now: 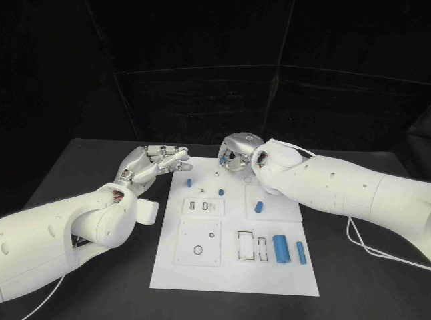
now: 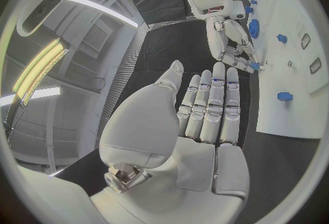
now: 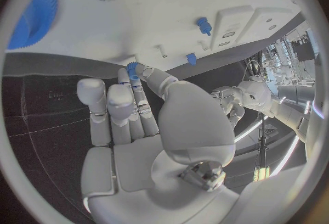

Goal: Assemble the parts on the task board

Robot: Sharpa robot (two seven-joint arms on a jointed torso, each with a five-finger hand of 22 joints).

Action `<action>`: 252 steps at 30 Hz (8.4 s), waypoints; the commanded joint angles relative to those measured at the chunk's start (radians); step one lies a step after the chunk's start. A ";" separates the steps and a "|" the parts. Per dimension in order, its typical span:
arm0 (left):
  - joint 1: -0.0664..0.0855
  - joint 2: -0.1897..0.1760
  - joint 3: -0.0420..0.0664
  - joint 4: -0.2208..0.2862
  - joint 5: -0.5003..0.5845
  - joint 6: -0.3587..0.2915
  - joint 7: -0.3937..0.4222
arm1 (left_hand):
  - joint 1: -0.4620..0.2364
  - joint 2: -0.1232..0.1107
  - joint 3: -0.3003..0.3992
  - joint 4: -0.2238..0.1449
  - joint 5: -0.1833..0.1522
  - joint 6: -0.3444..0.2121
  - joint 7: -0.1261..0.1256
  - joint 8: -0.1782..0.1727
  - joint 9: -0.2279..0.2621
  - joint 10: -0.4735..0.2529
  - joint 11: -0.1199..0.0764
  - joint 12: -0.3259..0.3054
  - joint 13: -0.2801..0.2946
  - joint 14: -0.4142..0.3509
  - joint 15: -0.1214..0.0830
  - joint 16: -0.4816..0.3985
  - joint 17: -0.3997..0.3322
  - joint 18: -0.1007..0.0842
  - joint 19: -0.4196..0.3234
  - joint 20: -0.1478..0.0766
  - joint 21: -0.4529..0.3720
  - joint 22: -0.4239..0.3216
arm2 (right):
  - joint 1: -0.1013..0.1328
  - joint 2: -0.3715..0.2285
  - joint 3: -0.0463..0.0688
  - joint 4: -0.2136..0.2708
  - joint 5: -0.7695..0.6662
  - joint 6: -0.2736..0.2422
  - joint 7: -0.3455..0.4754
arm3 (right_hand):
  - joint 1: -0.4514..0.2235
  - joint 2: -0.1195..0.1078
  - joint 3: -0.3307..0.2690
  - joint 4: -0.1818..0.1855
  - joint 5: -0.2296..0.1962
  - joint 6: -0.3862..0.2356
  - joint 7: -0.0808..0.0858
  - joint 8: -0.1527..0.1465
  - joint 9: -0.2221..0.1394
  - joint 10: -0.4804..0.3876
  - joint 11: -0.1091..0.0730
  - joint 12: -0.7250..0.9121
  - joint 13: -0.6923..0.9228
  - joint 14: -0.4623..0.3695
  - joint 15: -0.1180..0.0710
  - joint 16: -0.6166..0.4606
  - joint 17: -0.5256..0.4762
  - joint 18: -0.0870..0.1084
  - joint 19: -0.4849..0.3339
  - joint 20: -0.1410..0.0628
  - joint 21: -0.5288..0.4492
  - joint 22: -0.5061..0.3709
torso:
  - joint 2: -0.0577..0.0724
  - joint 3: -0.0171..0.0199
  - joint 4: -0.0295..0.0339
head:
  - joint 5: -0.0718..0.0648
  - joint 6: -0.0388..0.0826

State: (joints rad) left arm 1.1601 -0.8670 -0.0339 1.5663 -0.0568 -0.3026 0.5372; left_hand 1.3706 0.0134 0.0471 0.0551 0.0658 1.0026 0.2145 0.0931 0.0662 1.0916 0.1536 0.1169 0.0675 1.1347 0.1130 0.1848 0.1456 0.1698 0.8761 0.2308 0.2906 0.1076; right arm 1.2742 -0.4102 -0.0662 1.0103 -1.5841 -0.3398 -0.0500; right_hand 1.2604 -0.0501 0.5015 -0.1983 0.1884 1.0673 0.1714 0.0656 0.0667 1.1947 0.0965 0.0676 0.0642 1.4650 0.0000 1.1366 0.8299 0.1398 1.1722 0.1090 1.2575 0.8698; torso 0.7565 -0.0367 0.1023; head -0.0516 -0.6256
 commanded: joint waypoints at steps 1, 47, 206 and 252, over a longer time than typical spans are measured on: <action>0.002 0.000 0.001 0.000 0.001 0.015 0.003 | -0.011 0.000 -0.001 -0.003 -0.002 0.003 0.003 -0.005 -0.001 -0.001 0.007 -0.004 -0.001 0.003 0.003 -0.004 0.001 0.015 0.007 0.002 -0.003 -0.001 | -0.001 0.003 -0.001 0.004 -0.001 0.024 0.004 | -0.001 -0.011 0.003 0.003 -0.004 -0.006 0.001 -0.002 -0.001 -0.008 0.001 -0.005 -0.001 0.004 0.007 0.001 -0.001 -0.003 -0.006 0.003 0.005 -0.002 | 0.001 -0.0001 -0.0014 | 0.002 -0.001; 0.002 -0.015 0.001 -0.007 0.001 0.021 -0.008 | -0.013 -0.001 -0.004 -0.006 -0.002 0.002 0.005 -0.009 -0.002 -0.003 0.008 -0.009 -0.001 0.002 0.004 -0.010 0.002 0.015 0.007 0.003 -0.006 -0.004 | 0.015 -0.228 0.022 0.241 0.115 -0.022 -0.028 | -0.068 -0.108 -0.228 0.146 0.065 -0.157 -0.001 0.003 0.002 0.068 -0.014 0.191 0.057 0.015 0.001 0.004 -0.024 0.001 -0.007 0.005 -0.021 -0.042 | 0.002 0.0034 -0.0123 | -0.003 0.007; 0.002 -0.005 0.001 -0.025 0.001 0.029 -0.024 | 0.000 0.006 0.003 -0.024 -0.002 0.004 0.004 -0.017 -0.001 -0.002 0.008 -0.019 -0.002 0.004 0.004 -0.022 0.005 0.015 0.010 0.003 -0.011 -0.010 | 0.015 -0.291 0.028 0.198 0.093 0.141 -0.140 | 0.228 -0.006 -0.301 0.374 0.012 -0.063 -0.032 0.069 0.007 0.177 -0.048 1.148 1.152 0.063 -0.023 0.340 0.522 -0.052 0.133 -0.020 0.160 0.273 | 0.005 0.0064 -0.0209 | -0.026 -0.010; 0.002 0.000 0.001 -0.027 0.001 0.028 -0.021 | 0.001 0.007 0.003 -0.027 -0.002 0.005 0.004 -0.019 -0.001 -0.003 0.008 -0.022 -0.002 0.005 0.004 -0.025 0.006 0.015 0.011 0.003 -0.013 -0.011 | -0.016 -0.079 0.027 0.258 -0.038 0.026 -0.217 | 0.169 -0.032 -0.251 0.372 -0.008 -0.046 -0.035 0.061 0.002 0.187 -0.050 1.156 1.166 0.064 -0.024 0.341 0.527 -0.057 0.147 -0.022 0.171 0.298 | 0.004 0.0058 -0.0189 | -0.004 -0.008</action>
State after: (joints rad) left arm 1.1605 -0.8681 -0.0341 1.5380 -0.0556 -0.2851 0.5091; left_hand 1.3707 0.0135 0.0499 0.0358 0.0658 1.0024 0.2144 0.0776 0.0663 1.0879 0.1572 0.0967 0.0667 1.1347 0.1129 0.1656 0.1510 0.1695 0.8796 0.2342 0.2828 0.0975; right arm 1.2568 -0.4906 -0.0397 1.2708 -1.6149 -0.3457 -0.2598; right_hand 1.4362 -0.0841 0.2447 0.1743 0.1796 1.0022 0.1481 0.1236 0.0667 1.3757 0.0446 1.2235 1.2306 1.4670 -0.0199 1.4741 1.3075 0.1008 1.3137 0.0894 1.4248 1.1673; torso 0.7615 -0.0314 0.0851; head -0.0579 -0.6330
